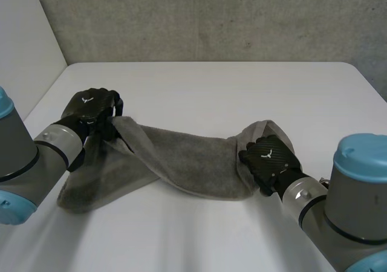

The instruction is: Fold the towel.

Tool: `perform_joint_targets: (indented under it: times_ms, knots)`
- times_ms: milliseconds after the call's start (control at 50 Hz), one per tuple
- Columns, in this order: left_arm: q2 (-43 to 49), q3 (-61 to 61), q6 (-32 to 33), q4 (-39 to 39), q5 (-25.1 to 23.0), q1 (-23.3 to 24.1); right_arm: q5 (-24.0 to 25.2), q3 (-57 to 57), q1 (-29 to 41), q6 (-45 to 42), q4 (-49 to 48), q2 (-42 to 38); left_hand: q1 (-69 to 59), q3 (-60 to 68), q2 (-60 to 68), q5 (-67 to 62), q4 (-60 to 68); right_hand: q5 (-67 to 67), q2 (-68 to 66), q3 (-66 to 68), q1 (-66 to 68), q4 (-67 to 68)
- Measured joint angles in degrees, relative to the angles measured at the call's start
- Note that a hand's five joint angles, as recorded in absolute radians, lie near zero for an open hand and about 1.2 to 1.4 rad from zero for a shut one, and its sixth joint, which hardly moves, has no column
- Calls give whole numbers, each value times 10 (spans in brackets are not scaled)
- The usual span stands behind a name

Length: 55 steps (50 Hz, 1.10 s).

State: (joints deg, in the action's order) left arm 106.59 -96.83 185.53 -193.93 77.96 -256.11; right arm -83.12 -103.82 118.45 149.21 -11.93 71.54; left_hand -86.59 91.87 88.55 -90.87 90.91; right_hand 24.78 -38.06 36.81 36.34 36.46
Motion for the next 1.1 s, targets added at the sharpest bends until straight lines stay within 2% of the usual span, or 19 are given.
perform_joint_targets:
  times_ms: [120, 240, 340, 500, 780, 1100]
  knots:
    - [1, -2, 0, -1, 0, 0, -21, -41, 4, -21, -69, 25, 0, -1, 0, 0, 0, -3, 0, 0, -3, 0]
    - [3, -2, 0, -2, 0, 0, -29, -68, 8, -49, -97, 23, 0, -1, 0, 0, 0, -20, 29, -23, -23, -17]
    - [5, -3, 0, -2, -1, 0, -26, -92, 10, -61, -109, 23, 0, -1, 0, 0, 0, -93, 104, -94, -91, -90]
    - [7, -2, 0, -3, -1, 0, -9, -118, 14, -62, -134, 24, 0, -1, 0, 0, 0, -105, 108, -102, -99, -97]
    - [7, -8, 0, -5, -2, 1, 0, -83, 22, -87, -149, -53, 0, -1, 0, 0, 0, -105, 108, -102, -99, -97]
    - [7, -8, 0, -5, -3, 0, -10, -50, 20, -100, -150, -79, 0, -1, 0, 0, 0, -73, 106, -101, -95, -95]
